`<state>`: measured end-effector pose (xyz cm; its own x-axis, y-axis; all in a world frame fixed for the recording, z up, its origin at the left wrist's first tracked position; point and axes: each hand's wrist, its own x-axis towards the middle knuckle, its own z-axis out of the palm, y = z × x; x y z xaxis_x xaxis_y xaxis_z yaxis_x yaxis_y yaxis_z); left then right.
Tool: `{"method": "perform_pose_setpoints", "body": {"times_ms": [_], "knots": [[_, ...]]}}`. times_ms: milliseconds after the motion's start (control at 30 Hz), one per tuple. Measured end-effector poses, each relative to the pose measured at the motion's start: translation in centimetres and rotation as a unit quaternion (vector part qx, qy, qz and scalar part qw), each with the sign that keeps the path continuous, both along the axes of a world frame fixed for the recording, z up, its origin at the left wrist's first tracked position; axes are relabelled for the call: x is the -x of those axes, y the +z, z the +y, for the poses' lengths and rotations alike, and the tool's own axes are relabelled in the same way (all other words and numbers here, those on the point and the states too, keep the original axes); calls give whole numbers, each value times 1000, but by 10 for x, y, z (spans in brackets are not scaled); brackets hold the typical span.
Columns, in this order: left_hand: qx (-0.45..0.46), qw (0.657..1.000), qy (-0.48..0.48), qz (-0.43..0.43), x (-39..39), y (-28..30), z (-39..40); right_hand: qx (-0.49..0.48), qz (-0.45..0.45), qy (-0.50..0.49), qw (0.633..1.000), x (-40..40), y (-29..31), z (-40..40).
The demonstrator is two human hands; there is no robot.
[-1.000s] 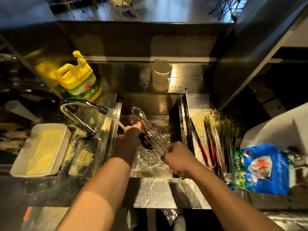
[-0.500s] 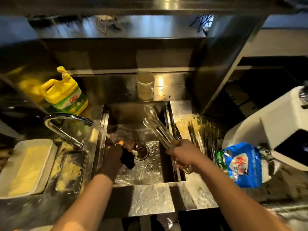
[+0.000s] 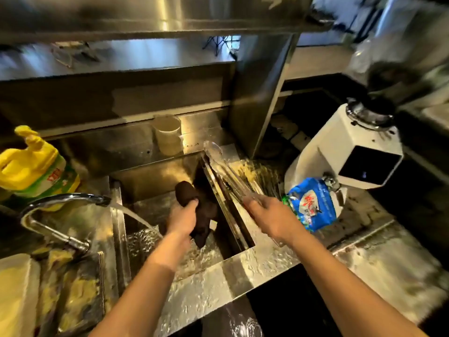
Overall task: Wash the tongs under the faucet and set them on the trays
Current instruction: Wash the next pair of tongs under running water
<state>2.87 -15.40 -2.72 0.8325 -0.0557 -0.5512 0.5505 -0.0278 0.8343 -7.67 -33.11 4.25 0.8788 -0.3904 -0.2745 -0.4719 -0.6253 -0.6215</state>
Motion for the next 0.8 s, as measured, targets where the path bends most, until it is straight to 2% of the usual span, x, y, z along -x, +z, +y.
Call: {"method": "perform_pose_setpoints", "body": {"times_ms": [167, 433, 567, 800], "knots": [[-3, 992, -92, -83, 17, 35, -54, 45, -85, -65, 993, 48, 25, -28], [28, 966, -238, -101, 102, 67, -165, 68, -130, -189, 971, 156, 49, -103], [31, 939, -312, -138, 155, 76, -222, 73, -148, -250, 954, 224, 56, -144], [79, 893, -419, -142, 230, 101, -314, 57, -163, -361, 916, 303, 76, -206]]}}
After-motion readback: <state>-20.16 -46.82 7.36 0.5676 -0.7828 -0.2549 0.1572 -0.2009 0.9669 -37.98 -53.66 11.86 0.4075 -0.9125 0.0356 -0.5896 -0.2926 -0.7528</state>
